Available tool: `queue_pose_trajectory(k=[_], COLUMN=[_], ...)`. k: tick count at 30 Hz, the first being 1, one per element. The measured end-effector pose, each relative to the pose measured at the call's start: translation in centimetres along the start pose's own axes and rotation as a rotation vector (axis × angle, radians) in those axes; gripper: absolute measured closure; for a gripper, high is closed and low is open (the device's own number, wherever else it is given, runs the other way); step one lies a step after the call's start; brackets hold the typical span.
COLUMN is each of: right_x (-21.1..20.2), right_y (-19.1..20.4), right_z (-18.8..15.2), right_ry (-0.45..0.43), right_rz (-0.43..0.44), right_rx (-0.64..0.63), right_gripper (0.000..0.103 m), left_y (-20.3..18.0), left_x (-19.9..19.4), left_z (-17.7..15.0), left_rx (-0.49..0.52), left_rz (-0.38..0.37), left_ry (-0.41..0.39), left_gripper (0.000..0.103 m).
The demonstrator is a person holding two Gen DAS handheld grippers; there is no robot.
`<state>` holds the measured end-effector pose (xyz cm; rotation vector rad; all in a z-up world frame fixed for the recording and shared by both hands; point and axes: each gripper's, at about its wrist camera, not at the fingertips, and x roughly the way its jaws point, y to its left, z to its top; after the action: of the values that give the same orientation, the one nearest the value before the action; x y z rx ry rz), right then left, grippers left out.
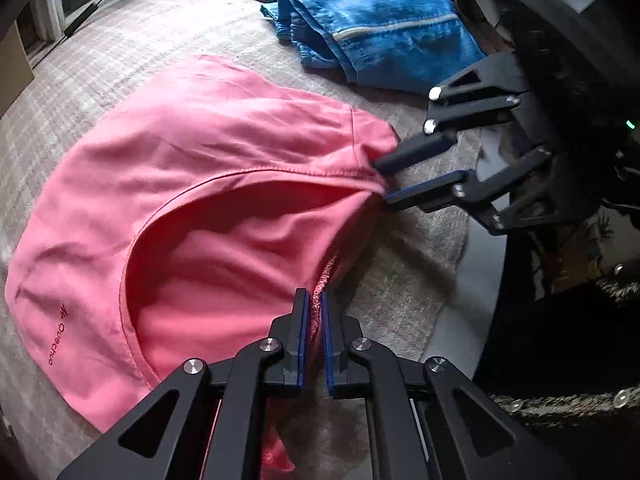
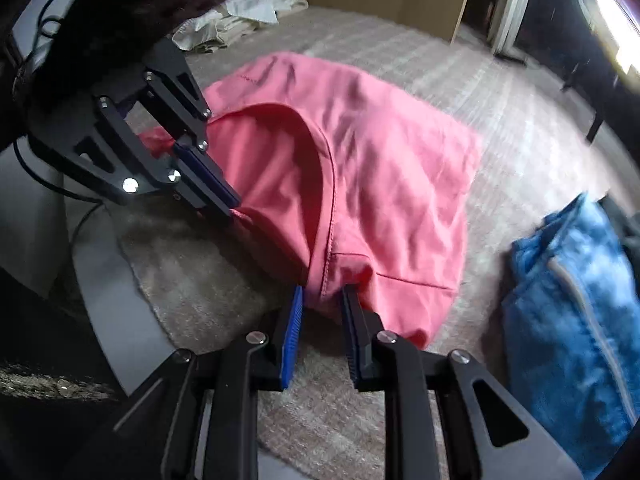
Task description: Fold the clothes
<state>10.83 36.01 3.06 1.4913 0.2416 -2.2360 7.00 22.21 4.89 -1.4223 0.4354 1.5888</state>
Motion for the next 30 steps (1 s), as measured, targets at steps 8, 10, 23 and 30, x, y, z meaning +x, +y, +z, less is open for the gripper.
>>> queue_pose_trajectory(k=[8, 10, 23, 30], right_x=[-2.5, -3.0, -2.9, -2.6], right_y=[-5.2, -5.9, -8.2, -3.0], right_z=[1.7, 2.0, 2.6, 3.1], right_ry=[-0.030, -0.037, 0.018, 0.132], right_rz=[0.265, 0.309, 0.383, 0.052], right_rx=[0.263, 0.308, 0.432, 0.107], right_gripper=[0.099, 0.099, 0.099, 0.084], left_y=[-0.7, -0.9, -0.4, 0.1], left_x=[-1.1, -1.1, -2.3, -2.8], left_z=[0.3, 0.1, 0.1, -1.4], left_rx=[0.017, 0.020, 0.029, 0.024], left_rz=[0.039, 0.042, -0.111, 0.010], left_ry=[-0.013, -0.022, 0.038, 0.111], left_gripper=[0.068, 0.068, 0.101, 0.077])
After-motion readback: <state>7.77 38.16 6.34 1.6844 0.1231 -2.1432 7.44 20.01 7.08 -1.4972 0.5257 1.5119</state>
